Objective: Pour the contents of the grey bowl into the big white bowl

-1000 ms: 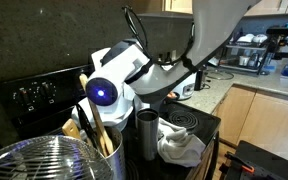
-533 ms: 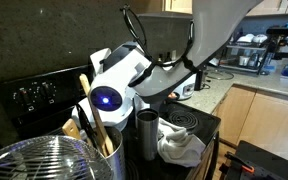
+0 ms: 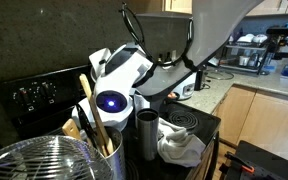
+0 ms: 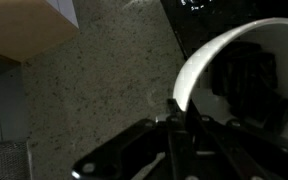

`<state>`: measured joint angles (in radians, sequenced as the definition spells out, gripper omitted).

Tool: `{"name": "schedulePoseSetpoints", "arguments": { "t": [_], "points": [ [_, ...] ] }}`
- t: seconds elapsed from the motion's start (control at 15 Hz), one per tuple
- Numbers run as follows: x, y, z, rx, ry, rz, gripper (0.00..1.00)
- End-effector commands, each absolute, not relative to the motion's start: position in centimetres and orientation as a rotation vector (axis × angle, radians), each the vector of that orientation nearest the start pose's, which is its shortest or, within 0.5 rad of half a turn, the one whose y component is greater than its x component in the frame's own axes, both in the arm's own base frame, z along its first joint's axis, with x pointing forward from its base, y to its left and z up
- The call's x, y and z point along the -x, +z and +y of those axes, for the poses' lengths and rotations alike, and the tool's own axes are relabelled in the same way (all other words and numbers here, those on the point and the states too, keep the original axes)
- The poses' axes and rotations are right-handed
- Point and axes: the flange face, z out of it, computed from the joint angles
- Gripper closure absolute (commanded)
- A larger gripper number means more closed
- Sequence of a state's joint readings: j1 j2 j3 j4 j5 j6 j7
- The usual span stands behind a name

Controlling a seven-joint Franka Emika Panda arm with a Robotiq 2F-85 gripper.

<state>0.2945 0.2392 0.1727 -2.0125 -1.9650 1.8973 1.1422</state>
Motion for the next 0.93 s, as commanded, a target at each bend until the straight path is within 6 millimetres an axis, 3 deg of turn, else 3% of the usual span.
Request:
{"name": "schedulePoseSetpoints", "arguments": {
  "t": [0.0,0.47,0.87],
  "points": [
    [-57.4,40.9,20.8,-1.506,1.091,0.430,0.95],
    [-57.2,40.3,20.6,-1.589,1.048,0.395,0.95],
    [-55.8,38.6,20.8,-1.854,0.846,0.321,0.95]
  ]
}}
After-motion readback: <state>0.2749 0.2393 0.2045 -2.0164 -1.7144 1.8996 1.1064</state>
